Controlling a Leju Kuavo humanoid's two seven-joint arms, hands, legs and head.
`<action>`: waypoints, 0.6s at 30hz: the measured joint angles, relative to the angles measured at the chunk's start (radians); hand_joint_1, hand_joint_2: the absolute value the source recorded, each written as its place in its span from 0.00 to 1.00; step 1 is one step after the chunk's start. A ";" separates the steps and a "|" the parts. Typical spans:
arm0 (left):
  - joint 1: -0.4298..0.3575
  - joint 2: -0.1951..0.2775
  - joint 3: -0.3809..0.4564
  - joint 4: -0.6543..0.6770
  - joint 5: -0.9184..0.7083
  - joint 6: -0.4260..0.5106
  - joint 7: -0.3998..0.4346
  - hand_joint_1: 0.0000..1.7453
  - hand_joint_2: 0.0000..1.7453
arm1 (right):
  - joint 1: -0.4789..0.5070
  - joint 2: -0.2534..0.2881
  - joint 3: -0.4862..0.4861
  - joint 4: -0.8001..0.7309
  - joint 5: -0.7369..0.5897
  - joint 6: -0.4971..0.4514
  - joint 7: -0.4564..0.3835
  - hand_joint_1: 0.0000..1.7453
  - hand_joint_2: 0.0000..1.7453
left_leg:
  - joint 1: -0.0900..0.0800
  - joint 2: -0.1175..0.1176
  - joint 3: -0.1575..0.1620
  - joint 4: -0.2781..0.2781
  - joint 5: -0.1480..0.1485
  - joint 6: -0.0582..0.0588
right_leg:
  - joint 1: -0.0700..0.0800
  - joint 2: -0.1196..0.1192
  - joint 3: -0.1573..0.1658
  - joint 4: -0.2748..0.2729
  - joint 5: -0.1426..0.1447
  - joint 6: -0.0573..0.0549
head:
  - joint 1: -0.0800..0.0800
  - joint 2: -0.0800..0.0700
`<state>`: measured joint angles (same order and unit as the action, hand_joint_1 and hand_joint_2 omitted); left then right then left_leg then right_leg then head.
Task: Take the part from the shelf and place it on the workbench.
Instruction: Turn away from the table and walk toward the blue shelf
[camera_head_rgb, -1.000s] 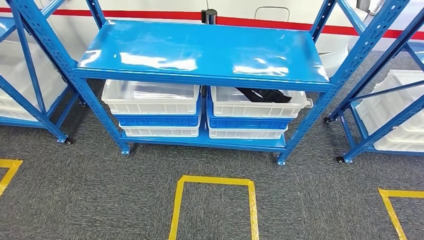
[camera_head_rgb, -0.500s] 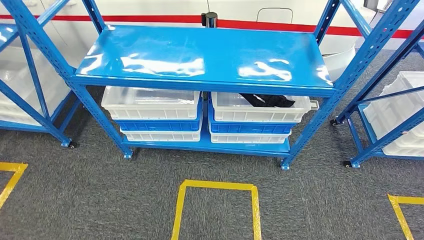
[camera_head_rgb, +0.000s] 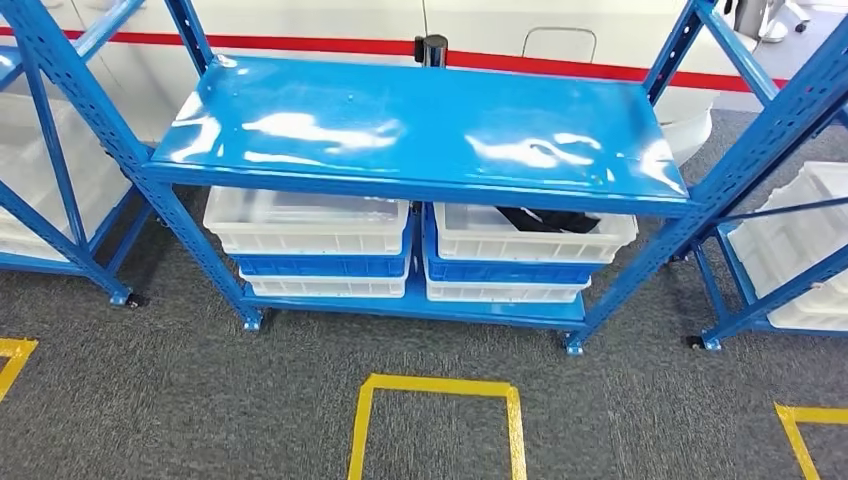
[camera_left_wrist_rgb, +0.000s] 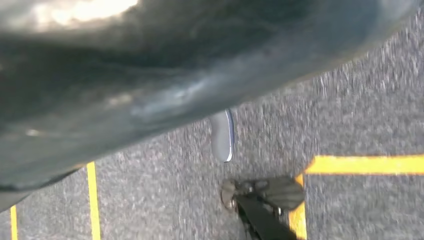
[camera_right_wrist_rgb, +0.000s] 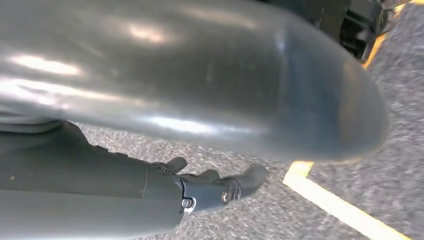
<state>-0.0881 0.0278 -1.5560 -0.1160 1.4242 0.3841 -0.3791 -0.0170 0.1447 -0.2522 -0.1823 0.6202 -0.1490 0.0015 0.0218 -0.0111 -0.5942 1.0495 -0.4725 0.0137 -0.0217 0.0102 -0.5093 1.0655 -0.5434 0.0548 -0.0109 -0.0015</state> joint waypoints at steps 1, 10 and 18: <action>0.000 0.000 0.000 0.000 0.000 0.000 0.001 0.00 0.00 | 0.000 0.000 0.000 0.000 0.000 0.000 0.000 0.00 0.00 | -0.002 0.001 0.005 -0.002 -0.004 0.006 | 0.000 -0.001 -0.038 0.059 -0.015 -0.003 | 0.003 0.000; -0.001 0.000 0.000 0.000 -0.002 -0.001 0.011 0.00 0.00 | 0.004 0.000 0.000 0.000 0.002 0.002 0.000 0.00 0.00 | -0.019 -0.007 0.066 -0.007 -0.060 0.011 | 0.023 -0.007 -0.125 -0.013 0.077 -0.019 | 0.007 0.000; -0.002 -0.001 0.000 0.000 -0.011 -0.001 0.018 0.00 0.00 | 0.005 0.000 0.000 0.000 0.008 0.003 0.000 0.00 0.00 | -0.015 0.004 -0.024 0.213 -0.143 -0.028 | 0.013 -0.009 -0.041 -0.049 0.074 -0.071 | -0.006 0.000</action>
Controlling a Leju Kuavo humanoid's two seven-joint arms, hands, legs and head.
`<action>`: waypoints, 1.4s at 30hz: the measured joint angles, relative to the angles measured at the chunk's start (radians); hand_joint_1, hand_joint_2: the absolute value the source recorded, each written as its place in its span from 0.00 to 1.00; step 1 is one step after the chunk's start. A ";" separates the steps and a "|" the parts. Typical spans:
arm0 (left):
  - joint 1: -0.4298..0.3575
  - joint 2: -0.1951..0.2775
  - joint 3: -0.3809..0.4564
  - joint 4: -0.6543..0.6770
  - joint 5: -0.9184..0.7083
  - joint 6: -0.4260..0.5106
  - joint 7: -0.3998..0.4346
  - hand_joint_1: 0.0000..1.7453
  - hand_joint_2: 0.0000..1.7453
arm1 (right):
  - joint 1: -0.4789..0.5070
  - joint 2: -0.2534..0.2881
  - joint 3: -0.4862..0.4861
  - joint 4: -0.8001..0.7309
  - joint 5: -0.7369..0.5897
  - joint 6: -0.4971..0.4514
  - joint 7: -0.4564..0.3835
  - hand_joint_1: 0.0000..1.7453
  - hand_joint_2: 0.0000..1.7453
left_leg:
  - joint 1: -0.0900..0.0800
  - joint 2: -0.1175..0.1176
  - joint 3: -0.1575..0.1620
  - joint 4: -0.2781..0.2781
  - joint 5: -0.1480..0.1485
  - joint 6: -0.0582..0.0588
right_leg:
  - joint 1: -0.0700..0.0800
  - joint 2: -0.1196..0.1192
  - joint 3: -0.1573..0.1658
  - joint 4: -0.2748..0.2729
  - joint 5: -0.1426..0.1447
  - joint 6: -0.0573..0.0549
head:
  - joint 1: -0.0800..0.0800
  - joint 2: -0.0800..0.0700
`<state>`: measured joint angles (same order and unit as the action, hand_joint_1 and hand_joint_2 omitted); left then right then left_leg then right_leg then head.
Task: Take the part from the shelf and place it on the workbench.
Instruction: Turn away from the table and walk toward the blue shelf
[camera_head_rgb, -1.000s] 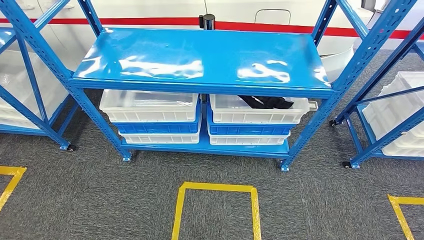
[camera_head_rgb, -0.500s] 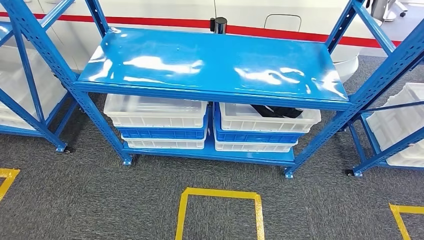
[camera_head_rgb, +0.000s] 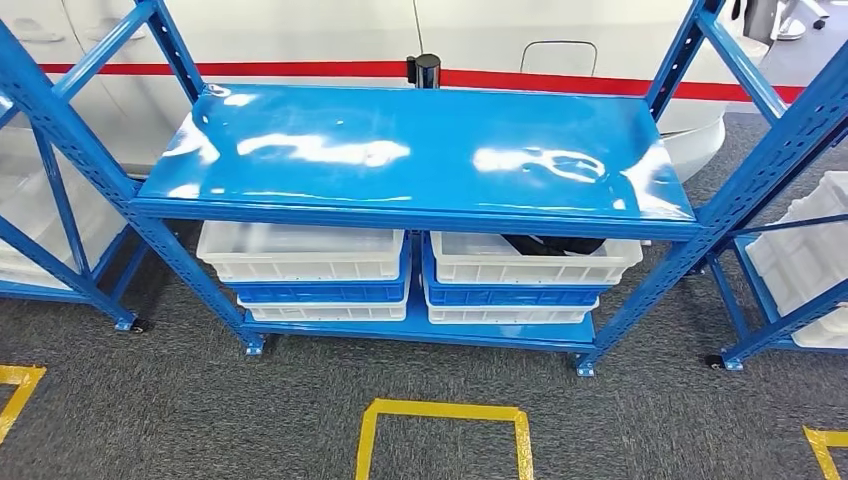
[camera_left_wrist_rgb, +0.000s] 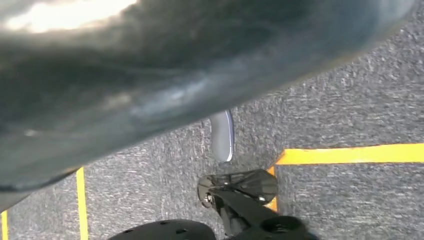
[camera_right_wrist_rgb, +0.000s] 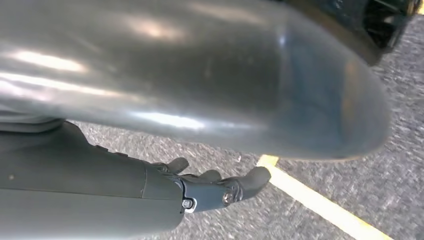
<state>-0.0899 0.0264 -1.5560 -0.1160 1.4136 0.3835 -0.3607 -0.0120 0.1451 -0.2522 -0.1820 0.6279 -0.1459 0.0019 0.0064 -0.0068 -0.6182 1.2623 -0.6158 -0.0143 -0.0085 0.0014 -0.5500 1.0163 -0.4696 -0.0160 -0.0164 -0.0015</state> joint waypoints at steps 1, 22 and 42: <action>0.001 0.000 0.000 0.000 0.000 0.000 0.001 0.00 0.00 | -0.001 0.000 0.000 0.000 0.000 0.000 0.000 0.00 0.00 | 0.001 0.000 -0.037 0.043 -0.020 -0.002 | 0.000 0.002 0.006 0.000 -0.007 0.000 | 0.001 0.000; 0.002 -0.011 0.000 0.000 -0.031 0.019 0.009 0.00 0.00 | 0.006 -0.010 -0.001 0.002 -0.007 0.003 -0.006 0.00 0.00 | -0.005 -0.006 0.099 -0.216 0.080 0.049 | 0.009 0.000 -0.076 0.054 -0.012 0.064 | 0.012 0.000; 0.007 -0.016 0.000 0.000 -0.041 0.020 0.012 0.00 0.00 | 0.007 -0.015 -0.002 0.002 -0.007 0.003 -0.008 0.00 0.00 | 0.002 0.004 0.006 -0.200 0.142 0.040 | 0.008 0.010 0.082 0.024 -0.079 0.042 | 0.000 0.000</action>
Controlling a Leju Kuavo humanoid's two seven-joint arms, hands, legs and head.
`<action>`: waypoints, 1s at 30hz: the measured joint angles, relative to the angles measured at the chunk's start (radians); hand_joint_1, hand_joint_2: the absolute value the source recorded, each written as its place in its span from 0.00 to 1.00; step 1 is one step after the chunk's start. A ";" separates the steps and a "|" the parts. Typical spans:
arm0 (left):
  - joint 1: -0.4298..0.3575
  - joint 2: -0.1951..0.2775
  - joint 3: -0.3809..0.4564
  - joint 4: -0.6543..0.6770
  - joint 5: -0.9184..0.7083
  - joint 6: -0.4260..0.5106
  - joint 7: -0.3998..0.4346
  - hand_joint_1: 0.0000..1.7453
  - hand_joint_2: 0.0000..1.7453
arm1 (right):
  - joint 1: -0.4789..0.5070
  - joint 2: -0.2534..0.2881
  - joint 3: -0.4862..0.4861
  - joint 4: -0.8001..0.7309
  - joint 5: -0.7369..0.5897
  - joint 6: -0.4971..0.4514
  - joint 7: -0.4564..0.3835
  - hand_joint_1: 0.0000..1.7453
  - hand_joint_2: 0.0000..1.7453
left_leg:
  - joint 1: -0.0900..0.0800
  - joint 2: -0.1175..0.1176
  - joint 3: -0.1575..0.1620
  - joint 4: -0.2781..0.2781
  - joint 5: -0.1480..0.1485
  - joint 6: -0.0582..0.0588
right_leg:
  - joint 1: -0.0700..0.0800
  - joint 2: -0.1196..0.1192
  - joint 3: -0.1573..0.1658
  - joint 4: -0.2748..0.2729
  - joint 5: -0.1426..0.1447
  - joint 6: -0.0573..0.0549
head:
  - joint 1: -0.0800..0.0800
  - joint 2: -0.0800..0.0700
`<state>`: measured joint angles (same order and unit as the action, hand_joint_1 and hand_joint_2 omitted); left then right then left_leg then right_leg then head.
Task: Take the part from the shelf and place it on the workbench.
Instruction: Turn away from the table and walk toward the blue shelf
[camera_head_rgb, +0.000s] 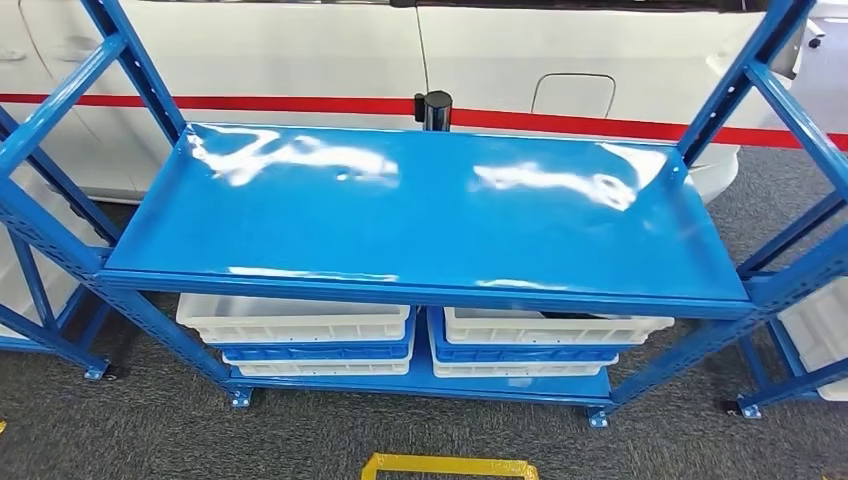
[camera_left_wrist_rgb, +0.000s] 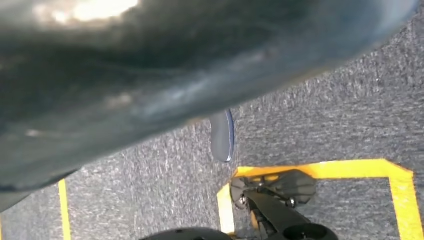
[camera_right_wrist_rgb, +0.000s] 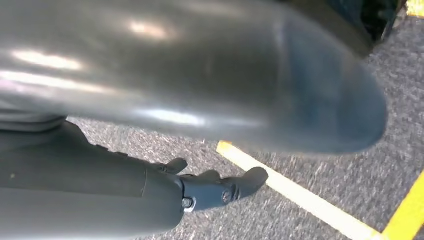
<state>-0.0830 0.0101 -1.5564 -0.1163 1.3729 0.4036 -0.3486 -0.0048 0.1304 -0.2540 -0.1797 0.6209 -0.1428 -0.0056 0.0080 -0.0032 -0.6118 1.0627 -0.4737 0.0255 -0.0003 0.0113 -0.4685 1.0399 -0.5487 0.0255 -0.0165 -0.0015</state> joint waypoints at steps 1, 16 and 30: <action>-0.001 -0.001 0.000 0.000 0.000 0.000 0.000 0.00 0.00 | 0.000 0.000 0.000 0.000 0.000 0.000 -0.001 0.00 0.00 | 0.001 0.001 0.010 -0.001 0.004 0.005 | -0.001 -0.001 -0.014 0.026 -0.007 0.003 | 0.001 0.000; -0.007 0.001 0.000 0.000 -0.002 0.000 0.000 0.00 0.00 | 0.002 0.001 -0.002 0.001 0.000 -0.001 -0.003 0.00 0.00 | 0.000 -0.006 0.086 0.027 -0.070 -0.029 | -0.003 -0.012 -0.118 -0.009 0.085 -0.033 | 0.004 0.000; -0.007 0.000 0.000 0.000 -0.001 0.038 -0.003 0.00 0.00 | -0.001 0.004 -0.002 0.002 0.011 -0.002 -0.005 0.00 0.00 | -0.007 -0.002 -0.024 0.005 0.034 -0.019 | 0.006 0.001 -0.035 -0.009 0.012 -0.022 | -0.007 0.000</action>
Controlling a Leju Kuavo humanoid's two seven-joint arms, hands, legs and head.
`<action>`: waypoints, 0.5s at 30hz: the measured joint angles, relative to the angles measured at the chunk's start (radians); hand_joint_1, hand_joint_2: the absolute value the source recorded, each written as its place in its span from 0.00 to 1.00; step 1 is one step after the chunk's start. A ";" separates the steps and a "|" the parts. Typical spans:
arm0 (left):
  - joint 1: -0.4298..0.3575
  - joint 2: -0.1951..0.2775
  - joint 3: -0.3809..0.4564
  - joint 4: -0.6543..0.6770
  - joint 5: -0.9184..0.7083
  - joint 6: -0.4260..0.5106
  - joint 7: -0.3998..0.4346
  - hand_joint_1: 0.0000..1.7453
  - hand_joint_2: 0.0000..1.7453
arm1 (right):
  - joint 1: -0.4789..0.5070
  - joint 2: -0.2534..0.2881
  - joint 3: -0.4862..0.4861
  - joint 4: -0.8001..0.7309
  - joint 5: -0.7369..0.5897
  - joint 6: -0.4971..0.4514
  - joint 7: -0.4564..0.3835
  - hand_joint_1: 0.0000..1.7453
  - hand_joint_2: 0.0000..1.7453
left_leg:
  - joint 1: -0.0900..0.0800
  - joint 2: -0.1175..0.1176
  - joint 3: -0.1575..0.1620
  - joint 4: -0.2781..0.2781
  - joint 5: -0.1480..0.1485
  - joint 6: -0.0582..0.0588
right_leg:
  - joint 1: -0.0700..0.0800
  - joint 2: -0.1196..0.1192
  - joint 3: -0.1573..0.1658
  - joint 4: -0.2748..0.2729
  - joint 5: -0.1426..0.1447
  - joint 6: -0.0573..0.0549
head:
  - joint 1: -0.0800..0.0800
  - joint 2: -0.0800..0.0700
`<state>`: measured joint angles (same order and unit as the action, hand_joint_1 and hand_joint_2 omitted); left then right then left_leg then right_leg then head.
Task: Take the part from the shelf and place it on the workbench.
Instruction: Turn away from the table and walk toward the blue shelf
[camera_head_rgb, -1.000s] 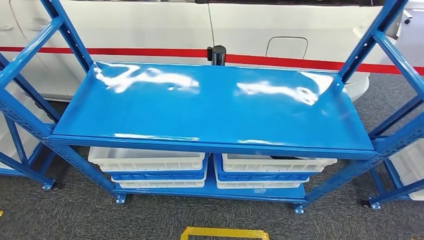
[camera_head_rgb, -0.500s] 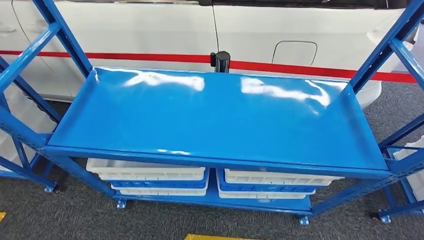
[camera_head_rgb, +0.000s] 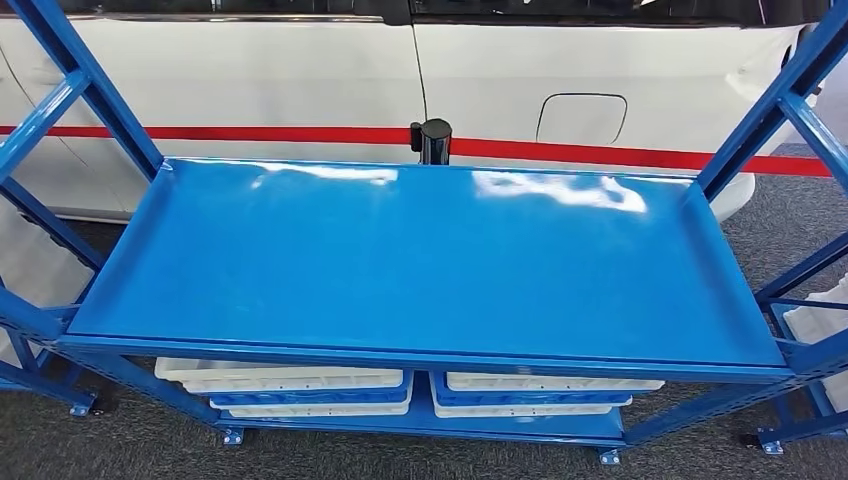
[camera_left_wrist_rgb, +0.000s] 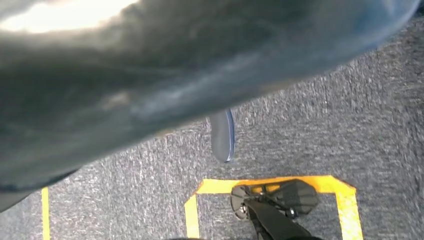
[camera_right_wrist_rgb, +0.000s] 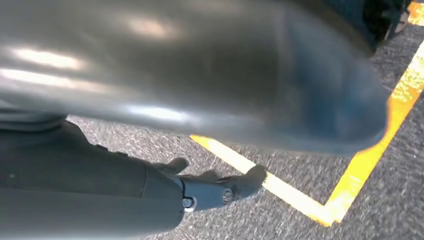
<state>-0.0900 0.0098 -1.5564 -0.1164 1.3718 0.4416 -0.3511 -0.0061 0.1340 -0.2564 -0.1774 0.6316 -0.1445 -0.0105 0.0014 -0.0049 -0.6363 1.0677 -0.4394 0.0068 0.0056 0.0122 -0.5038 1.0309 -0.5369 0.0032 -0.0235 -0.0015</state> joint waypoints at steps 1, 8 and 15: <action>0.000 -0.001 0.000 0.000 0.000 0.001 -0.001 0.00 0.00 | 0.001 0.000 0.000 0.000 0.000 0.000 0.000 0.00 0.00 | 0.000 -0.001 0.000 -0.001 0.002 -0.002 | -0.001 -0.001 0.004 -0.003 0.000 -0.001 | 0.000 0.000; -0.002 -0.005 0.000 0.000 0.000 0.011 -0.001 0.00 0.00 | -0.002 -0.001 -0.002 0.000 0.001 -0.004 0.000 0.00 0.00 | -0.001 -0.005 0.002 -0.004 -0.007 0.008 | 0.000 -0.005 0.012 -0.027 -0.002 0.001 | 0.000 0.000; -0.002 -0.006 0.000 0.000 -0.001 0.017 0.007 0.00 0.00 | -0.001 -0.002 -0.008 0.000 0.002 -0.006 -0.001 0.00 0.00 | -0.002 -0.004 0.003 -0.004 -0.007 0.010 | 0.000 -0.005 0.013 -0.028 0.001 0.007 | 0.000 0.000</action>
<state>-0.0917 0.0038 -1.5564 -0.1164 1.3704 0.4581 -0.3442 -0.0071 0.1319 -0.2647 -0.1774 0.6332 -0.1502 -0.0118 -0.0001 -0.0093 -0.6330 1.0640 -0.4465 0.0164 0.0053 0.0072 -0.4912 1.0027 -0.5359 0.0105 -0.0237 -0.0015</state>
